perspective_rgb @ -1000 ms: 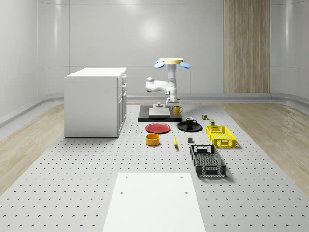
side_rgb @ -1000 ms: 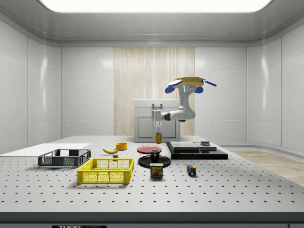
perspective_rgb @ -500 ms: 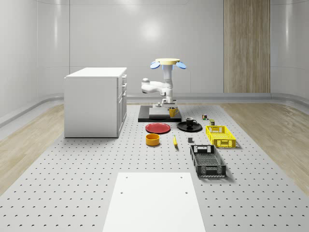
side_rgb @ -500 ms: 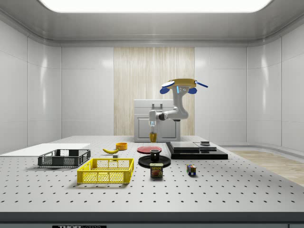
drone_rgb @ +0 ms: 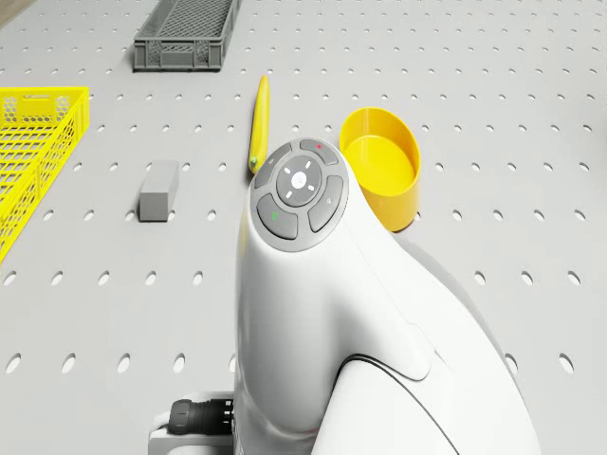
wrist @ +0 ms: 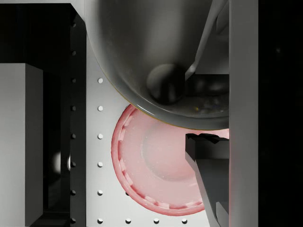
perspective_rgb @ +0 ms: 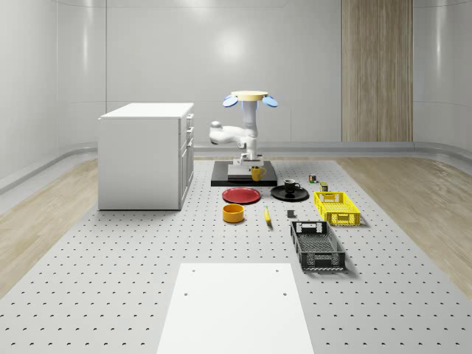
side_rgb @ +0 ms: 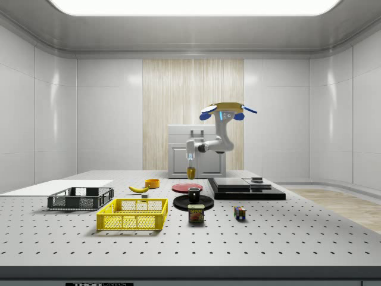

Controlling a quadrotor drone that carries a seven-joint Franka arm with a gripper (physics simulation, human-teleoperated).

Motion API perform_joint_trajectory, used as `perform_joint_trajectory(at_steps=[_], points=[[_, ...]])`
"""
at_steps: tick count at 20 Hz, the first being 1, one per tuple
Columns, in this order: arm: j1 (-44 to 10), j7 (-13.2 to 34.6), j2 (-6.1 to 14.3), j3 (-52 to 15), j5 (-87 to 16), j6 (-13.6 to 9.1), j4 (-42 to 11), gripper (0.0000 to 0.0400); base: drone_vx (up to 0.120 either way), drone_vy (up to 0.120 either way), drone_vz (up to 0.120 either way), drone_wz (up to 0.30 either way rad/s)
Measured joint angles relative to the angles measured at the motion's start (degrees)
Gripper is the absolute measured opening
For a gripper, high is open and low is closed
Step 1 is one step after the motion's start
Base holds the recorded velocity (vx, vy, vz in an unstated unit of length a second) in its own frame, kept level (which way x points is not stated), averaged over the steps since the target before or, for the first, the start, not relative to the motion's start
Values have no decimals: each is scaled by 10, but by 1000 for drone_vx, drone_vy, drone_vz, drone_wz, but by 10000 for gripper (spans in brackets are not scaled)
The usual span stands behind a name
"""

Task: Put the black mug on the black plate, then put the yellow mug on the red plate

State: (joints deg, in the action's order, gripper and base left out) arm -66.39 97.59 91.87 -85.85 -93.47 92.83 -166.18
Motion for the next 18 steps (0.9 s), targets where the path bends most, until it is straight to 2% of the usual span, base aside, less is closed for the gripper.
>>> perform_joint_trajectory(at_steps=[3,5,10,18], points=[[0,0,0,0,0,0,0,110,120,-120,-120,0],[0,0,0,0,0,0,0,110,0,-120,-60,0],[11,-11,1,0,0,0,0,110,0,0,0,0],[69,-74,2,-1,1,2,4,110,0,0,0,0]])
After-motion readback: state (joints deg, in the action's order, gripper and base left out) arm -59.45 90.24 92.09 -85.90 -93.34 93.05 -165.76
